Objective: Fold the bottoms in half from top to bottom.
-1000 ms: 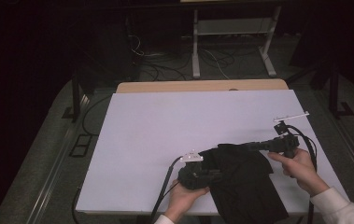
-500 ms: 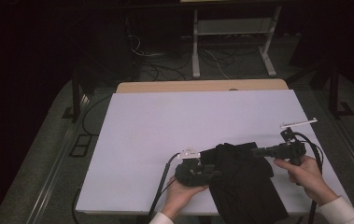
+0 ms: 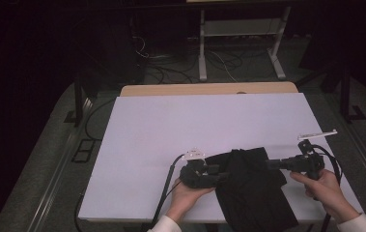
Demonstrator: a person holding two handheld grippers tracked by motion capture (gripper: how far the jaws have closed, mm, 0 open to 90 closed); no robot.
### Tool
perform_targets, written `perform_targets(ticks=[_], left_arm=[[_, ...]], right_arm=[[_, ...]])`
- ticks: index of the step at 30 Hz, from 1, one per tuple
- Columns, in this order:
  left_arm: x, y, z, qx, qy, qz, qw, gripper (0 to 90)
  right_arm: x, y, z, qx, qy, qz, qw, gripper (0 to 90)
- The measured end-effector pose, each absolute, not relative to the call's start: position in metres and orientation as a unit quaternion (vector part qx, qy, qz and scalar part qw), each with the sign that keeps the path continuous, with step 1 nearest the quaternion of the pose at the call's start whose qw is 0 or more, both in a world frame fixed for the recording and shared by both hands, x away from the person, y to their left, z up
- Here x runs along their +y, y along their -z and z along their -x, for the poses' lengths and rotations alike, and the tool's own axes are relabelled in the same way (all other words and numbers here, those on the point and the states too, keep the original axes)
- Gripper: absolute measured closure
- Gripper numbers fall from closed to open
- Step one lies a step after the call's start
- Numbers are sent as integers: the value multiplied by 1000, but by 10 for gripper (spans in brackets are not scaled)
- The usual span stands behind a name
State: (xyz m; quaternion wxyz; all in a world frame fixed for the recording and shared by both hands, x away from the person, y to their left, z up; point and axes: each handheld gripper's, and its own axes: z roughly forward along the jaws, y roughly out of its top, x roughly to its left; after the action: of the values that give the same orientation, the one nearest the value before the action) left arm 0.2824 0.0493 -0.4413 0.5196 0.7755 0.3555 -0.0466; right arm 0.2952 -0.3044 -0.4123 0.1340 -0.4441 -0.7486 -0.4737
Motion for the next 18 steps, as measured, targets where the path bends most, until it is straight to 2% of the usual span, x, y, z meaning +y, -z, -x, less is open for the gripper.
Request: perform_targets(ticks=[18], left_arm=[[50, 444, -285, 362, 44, -776, 515, 447]], right_arm=[[-294, 419, -264, -771, 460, 416, 147, 840]])
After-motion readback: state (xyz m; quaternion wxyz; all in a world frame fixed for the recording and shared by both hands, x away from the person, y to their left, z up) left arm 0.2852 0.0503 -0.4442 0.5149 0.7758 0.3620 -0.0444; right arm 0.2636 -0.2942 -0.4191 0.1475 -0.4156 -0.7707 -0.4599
